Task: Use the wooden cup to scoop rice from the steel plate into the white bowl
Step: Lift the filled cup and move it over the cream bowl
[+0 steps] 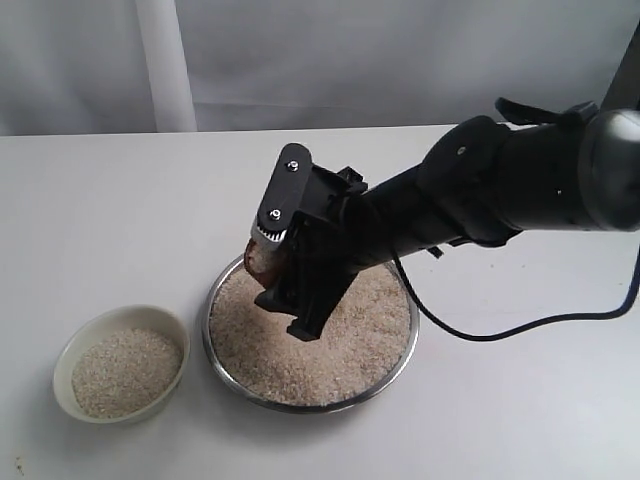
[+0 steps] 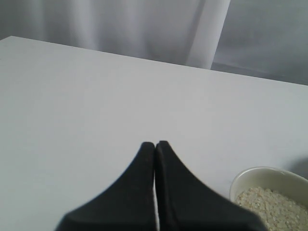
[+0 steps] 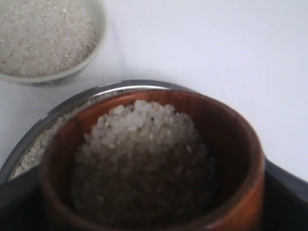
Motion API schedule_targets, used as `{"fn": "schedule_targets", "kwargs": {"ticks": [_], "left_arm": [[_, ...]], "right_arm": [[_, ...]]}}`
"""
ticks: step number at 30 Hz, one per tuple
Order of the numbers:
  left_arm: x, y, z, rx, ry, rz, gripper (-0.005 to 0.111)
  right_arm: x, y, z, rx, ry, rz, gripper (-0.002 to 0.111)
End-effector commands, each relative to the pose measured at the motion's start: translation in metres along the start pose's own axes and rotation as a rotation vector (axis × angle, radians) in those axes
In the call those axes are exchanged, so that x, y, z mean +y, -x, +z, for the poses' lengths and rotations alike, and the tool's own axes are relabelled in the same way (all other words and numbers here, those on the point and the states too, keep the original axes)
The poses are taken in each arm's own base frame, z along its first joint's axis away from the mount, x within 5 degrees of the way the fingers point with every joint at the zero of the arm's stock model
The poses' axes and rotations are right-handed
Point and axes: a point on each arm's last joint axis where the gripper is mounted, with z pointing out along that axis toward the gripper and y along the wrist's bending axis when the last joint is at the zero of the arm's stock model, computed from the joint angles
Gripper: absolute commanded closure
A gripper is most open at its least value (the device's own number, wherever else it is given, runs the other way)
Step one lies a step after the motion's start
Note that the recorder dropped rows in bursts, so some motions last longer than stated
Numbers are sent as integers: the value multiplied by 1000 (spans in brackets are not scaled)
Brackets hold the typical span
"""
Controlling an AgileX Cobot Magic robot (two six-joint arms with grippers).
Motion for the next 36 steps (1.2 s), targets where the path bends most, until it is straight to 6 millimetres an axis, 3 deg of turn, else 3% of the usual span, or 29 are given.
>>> {"fn": "schedule_targets", "kwargs": {"ticks": [1,9,13,23,36], "left_arm": [[-1,2,-1,-10,-9,-6,107],[-1,2,-1,-10,-9,-6,107],[-1,2,-1,-10,-9,-6,107],[-1,2,-1,-10,-9,-6,107],[-1,2,-1,-10,-9,-6,107]], "right_arm": [[0,32,-5,-72,-79,-62,108],[16,96,-9,-196,-158,-241,108],[27,111,2,-213,-218,-319,108],[54,107,51,-161,-331,-496,108],[75,96,82,-86,-360,-783,108]]}}
